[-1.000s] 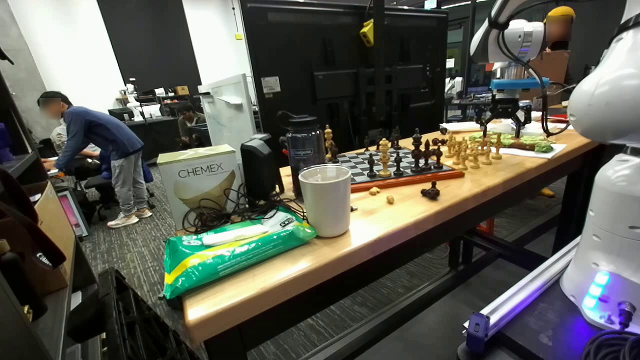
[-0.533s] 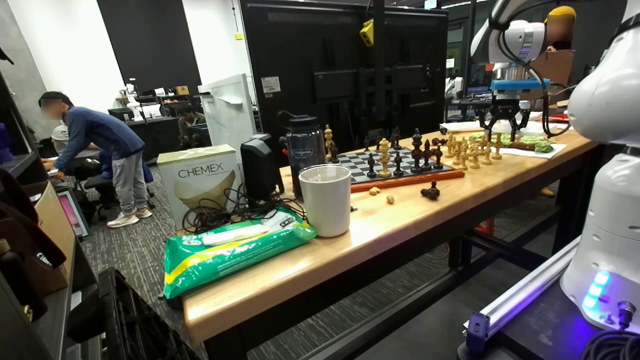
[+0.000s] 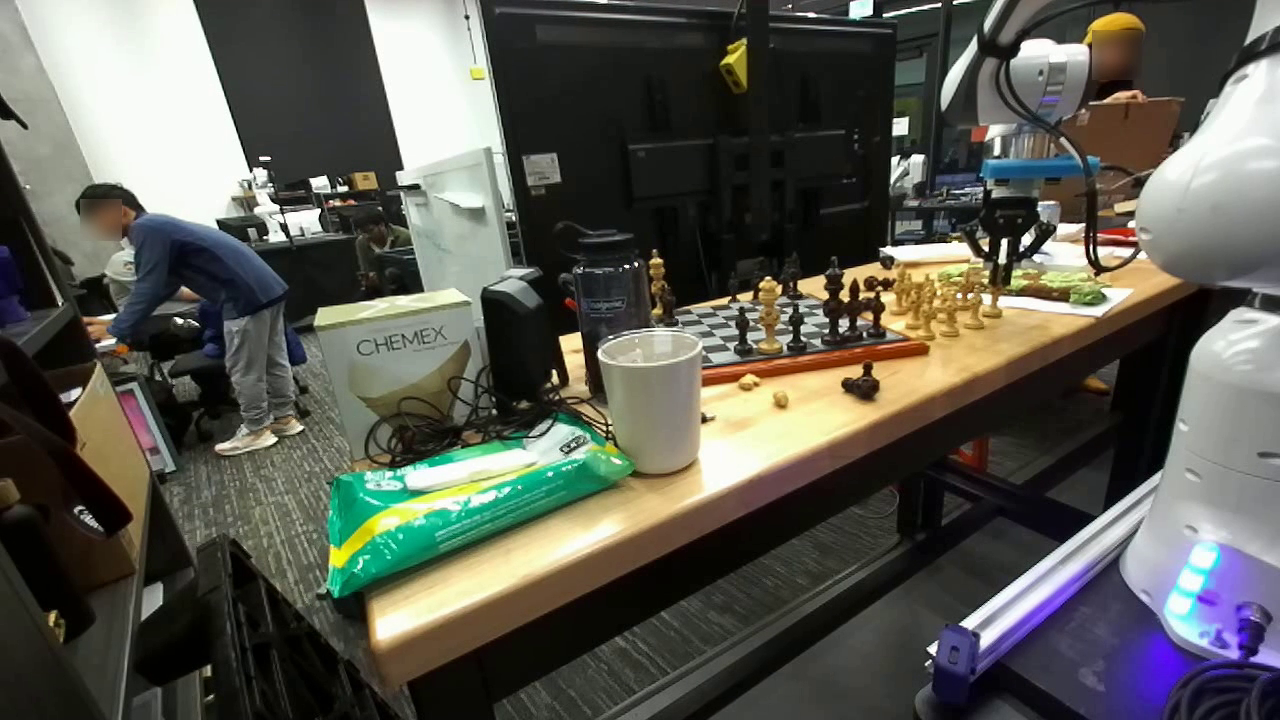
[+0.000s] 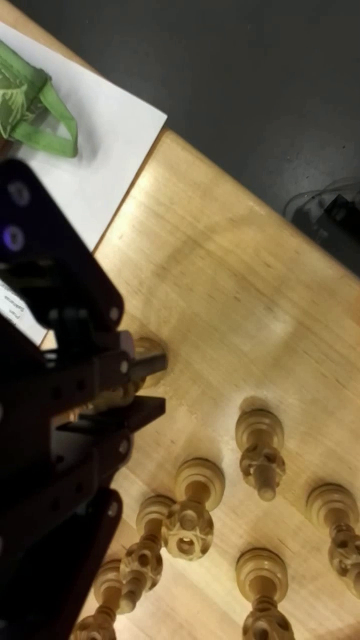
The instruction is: Put the light brown chess piece on the board
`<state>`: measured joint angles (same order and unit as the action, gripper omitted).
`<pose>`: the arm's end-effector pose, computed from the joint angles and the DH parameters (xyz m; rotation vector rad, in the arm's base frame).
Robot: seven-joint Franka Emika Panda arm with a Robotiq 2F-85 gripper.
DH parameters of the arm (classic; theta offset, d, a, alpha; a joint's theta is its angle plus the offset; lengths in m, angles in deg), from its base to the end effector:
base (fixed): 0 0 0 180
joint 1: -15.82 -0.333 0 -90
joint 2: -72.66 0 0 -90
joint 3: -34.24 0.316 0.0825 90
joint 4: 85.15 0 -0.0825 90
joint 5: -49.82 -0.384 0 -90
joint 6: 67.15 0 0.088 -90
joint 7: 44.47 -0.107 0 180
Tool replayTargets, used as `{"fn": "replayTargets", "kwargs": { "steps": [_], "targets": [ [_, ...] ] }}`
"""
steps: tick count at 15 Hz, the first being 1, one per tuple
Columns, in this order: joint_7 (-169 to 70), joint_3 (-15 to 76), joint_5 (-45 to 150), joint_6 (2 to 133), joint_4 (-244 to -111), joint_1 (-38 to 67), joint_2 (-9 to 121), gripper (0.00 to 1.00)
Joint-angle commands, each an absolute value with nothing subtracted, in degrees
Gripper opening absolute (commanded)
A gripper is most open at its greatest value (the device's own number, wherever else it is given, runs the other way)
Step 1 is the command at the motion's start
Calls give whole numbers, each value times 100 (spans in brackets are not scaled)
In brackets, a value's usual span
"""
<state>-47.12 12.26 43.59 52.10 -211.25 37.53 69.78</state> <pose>0.3783 -0.3531 0.3487 -2.7295 1.2699 0.1960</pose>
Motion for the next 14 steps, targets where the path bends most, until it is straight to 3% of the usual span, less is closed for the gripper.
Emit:
{"fn": "replayTargets", "kwargs": {
  "steps": [1, 4, 10, 14],
  "targets": [
    [-4591, 1233, 4333, 5277, -21301, 3768, 7208, 4],
    [-4483, 1221, 4293, 5190, -21267, 3787, 7232, 4],
    [-5209, 1424, 5998, 4544, -21163, 3745, 8856, 4],
    [-5172, 1737, 6294, 4072, -20950, 3686, 9272, 4]
  ]
}}
